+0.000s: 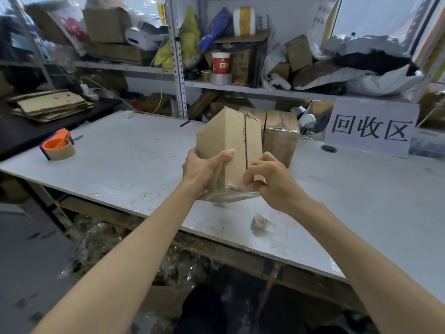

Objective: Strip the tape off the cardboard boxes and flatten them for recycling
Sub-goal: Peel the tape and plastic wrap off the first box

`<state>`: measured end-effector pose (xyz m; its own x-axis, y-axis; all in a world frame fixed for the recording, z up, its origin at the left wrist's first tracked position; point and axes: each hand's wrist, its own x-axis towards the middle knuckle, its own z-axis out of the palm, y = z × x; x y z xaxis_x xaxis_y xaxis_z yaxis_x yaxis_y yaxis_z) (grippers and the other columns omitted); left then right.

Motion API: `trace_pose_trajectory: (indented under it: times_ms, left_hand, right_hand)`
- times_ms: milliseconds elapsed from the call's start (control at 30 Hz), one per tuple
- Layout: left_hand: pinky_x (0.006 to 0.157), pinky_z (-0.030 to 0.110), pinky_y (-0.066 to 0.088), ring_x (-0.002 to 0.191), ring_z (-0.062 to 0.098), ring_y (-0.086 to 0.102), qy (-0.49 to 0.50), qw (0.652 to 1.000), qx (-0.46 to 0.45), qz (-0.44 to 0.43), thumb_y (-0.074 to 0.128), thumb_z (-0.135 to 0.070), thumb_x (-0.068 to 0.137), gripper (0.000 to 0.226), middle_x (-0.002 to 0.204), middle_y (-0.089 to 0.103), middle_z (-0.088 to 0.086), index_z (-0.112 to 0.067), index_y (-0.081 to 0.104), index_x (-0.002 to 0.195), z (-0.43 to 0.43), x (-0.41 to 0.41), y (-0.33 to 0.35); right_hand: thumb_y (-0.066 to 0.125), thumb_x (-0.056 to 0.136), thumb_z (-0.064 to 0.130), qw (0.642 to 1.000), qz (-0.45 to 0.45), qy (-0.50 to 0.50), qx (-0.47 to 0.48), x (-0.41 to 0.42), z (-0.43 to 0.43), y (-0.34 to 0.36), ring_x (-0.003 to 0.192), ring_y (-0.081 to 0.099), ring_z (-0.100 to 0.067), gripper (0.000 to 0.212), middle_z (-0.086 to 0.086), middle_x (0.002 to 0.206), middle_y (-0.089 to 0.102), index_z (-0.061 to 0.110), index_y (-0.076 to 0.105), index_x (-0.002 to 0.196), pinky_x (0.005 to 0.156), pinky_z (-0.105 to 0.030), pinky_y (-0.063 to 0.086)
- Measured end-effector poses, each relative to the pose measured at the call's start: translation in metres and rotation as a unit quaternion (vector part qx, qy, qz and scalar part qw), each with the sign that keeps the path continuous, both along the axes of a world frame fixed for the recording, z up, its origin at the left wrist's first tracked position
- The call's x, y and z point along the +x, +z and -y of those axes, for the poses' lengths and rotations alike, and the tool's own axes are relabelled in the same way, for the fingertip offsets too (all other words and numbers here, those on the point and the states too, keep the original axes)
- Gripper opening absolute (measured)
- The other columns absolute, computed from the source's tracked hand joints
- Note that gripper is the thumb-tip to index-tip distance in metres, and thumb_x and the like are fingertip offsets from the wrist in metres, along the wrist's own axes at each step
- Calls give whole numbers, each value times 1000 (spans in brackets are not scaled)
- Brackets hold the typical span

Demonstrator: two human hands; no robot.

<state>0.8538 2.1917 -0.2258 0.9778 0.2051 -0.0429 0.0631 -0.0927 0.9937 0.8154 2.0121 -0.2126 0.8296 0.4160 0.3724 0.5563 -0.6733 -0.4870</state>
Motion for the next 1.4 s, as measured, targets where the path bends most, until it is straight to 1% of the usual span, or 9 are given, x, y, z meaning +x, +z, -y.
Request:
trace_pose_trajectory:
  times_ms: [133, 267, 467, 667, 833, 933, 1067, 1267, 1400]
  left_hand:
    - [95, 48, 54, 117, 29, 57, 8, 1000, -4, -8, 81, -70, 34, 130, 131, 53, 6, -20, 34, 144, 5, -3, -8]
    - [101, 51, 49, 122, 28, 47, 51, 998, 17, -34, 80, -71, 35, 138, 134, 42, 9, -23, 18, 149, 6, -1, -11]
    - [101, 51, 48, 120, 31, 45, 73, 995, -5, -66, 79, -71, 38, 130, 123, 38, 9, -26, 18, 144, 13, -7, -12]
    - [101, 53, 47, 121, 34, 46, 95, 993, 21, -59, 77, -73, 28, 138, 125, 39, 10, -27, 19, 145, 11, -8, -6]
    - [92, 51, 48, 107, 31, 52, 111, 982, -96, -119, 81, -69, 44, 119, 112, 53, 9, -17, 28, 137, 8, -3, 4]
    - [83, 50, 42, 100, 29, 48, 73, 982, -98, -143, 81, -65, 56, 113, 97, 49, 4, -16, 24, 141, 0, 3, 10]
    - [91, 51, 41, 113, 33, 45, 54, 983, -37, -171, 79, -72, 51, 121, 128, 47, 12, -21, 22, 146, 6, 0, 12]
    - [85, 49, 38, 104, 31, 46, 22, 979, -78, -189, 79, -64, 62, 105, 121, 53, 10, -13, 34, 143, -1, 1, 9]
    - [95, 62, 40, 99, 35, 52, 7, 971, -94, -218, 73, -68, 66, 82, 105, 57, 10, -20, 43, 126, -10, 0, 8]
  right_hand:
    - [72, 79, 4, 999, -31, -1, -34, 0, 8, 2, 92, 30, -10, 19, 10, 93, 51, 20, 63, 78, 85, -15, 30]
    - [77, 77, 19, 997, 49, -41, 37, -12, 3, -1, 102, 48, -13, 38, 3, 110, 56, 14, 59, 110, 88, -24, 41]
    - [75, 79, 15, 990, 98, -93, 34, -18, -17, -18, 79, 54, -19, 19, -2, 91, 55, 6, 59, 82, 70, -36, 48]
    - [65, 87, 14, 994, 83, -63, -27, -10, -18, -18, 84, 33, -15, 15, 0, 84, 55, 8, 54, 80, 82, -32, 37]
    - [42, 88, 5, 987, 156, 14, -44, -21, -19, -18, 83, 36, -19, 17, 1, 79, 48, 13, 43, 74, 71, -31, 37]
    - [51, 89, -1, 981, 187, -7, -47, -25, -15, -27, 84, 39, -19, 13, -6, 83, 55, 5, 51, 77, 72, -35, 45]
    - [64, 86, 12, 978, 201, -57, 12, -22, -18, -25, 79, 41, -19, 16, -6, 82, 54, 4, 52, 80, 68, -29, 42]
    - [72, 76, -1, 978, 208, -15, 14, -24, -11, -19, 72, 54, -22, 17, -3, 74, 62, 3, 57, 83, 55, -42, 51]
    - [64, 78, -12, 984, 168, 49, 34, -24, -10, -18, 77, 51, -14, 21, 6, 78, 61, 5, 70, 88, 67, -25, 48]
